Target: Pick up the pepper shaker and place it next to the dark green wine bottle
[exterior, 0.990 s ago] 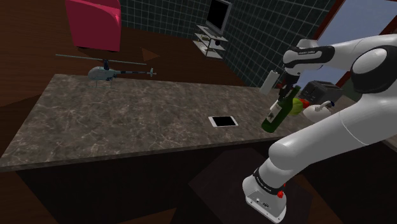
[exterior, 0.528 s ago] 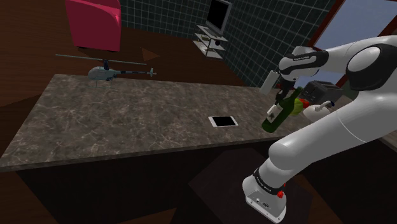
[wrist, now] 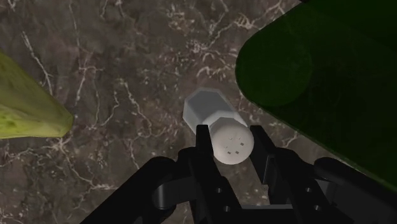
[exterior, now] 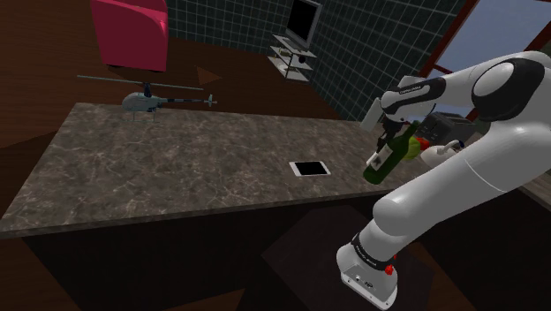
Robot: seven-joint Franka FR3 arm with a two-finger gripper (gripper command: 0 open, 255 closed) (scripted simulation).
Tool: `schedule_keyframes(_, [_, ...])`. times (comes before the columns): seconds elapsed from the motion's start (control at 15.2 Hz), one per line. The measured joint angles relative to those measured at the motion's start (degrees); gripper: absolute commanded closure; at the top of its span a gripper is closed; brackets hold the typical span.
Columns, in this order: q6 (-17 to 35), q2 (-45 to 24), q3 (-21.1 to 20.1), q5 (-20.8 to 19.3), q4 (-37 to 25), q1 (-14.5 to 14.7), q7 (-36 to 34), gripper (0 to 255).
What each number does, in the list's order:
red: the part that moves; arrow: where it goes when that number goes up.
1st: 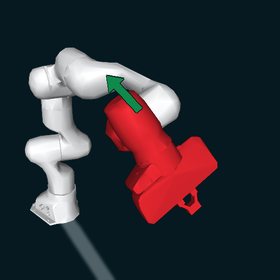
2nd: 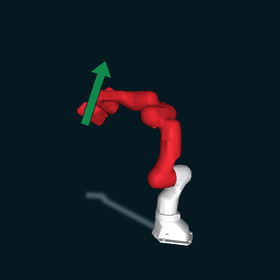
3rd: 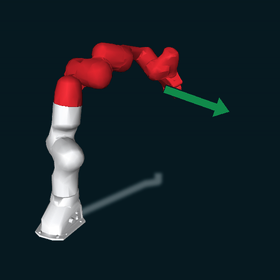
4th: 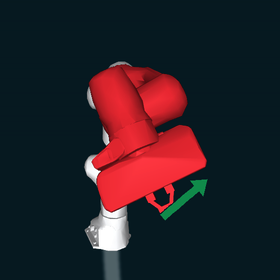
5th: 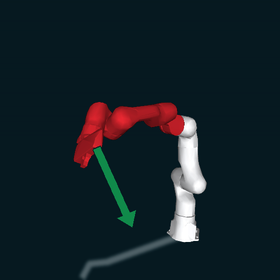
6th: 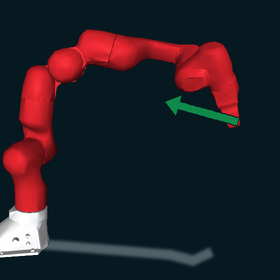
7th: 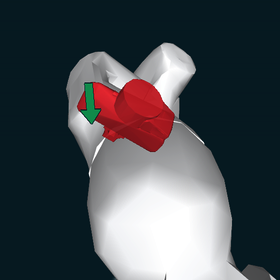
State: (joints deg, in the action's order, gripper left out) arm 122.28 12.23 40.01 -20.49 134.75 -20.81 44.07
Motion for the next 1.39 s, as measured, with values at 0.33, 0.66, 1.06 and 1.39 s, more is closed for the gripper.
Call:
schedule_keyframes(0.33, [2.6,-1.7,0.6,0.6,0.9,0.1,0.3,255])
schedule_keyframes(0.66, [2.7,-1.7,0.7,0.6,1.0,0.1,0.3,0])
schedule_keyframes(1.06, [1.5,-1.0,0.4,0.3,0.5,0.1,0.2,0])
schedule_keyframes(1.39, [-4.9,2.0,-1.4,-0.1,-2.9,0.3,-0.6,0])
